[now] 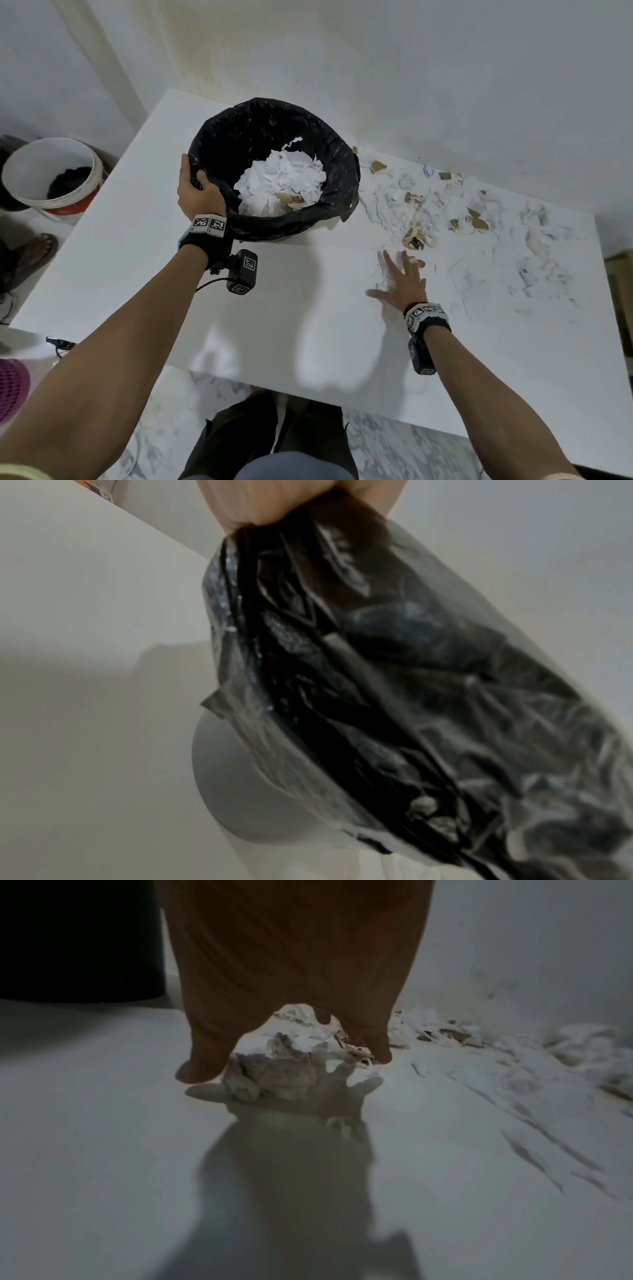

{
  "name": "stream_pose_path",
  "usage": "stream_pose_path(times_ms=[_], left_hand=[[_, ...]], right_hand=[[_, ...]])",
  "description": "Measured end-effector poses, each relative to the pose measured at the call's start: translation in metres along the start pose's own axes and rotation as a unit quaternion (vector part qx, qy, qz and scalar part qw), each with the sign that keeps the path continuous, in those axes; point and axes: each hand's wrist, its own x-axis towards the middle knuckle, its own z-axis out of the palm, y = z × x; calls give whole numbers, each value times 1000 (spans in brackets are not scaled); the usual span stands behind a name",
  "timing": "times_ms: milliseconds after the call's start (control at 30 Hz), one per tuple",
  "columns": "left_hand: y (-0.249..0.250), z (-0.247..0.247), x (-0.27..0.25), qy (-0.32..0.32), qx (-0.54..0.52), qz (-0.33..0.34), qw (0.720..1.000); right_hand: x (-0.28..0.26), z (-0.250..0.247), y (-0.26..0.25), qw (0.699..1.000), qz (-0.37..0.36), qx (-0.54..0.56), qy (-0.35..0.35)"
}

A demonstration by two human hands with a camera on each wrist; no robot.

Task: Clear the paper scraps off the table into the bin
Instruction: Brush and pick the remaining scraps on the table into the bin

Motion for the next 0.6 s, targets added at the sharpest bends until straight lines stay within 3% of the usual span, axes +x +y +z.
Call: stream_pose_path(times_ms=[133, 200, 400, 600], left_hand=[[0, 10, -15, -4, -8, 3, 1000], [-1, 15, -21, -2, -7, 8, 1000], [-5, 24, -44, 8, 2, 9, 1000], [-5, 22, -68, 29, 15, -1, 999]], right_hand=[[5, -3, 7, 995, -83, -25, -46], [7, -3, 1, 994, -64, -67, -50], [3, 5, 1, 993, -69, 4, 92], [16, -31, 0, 998, -50, 21, 41]])
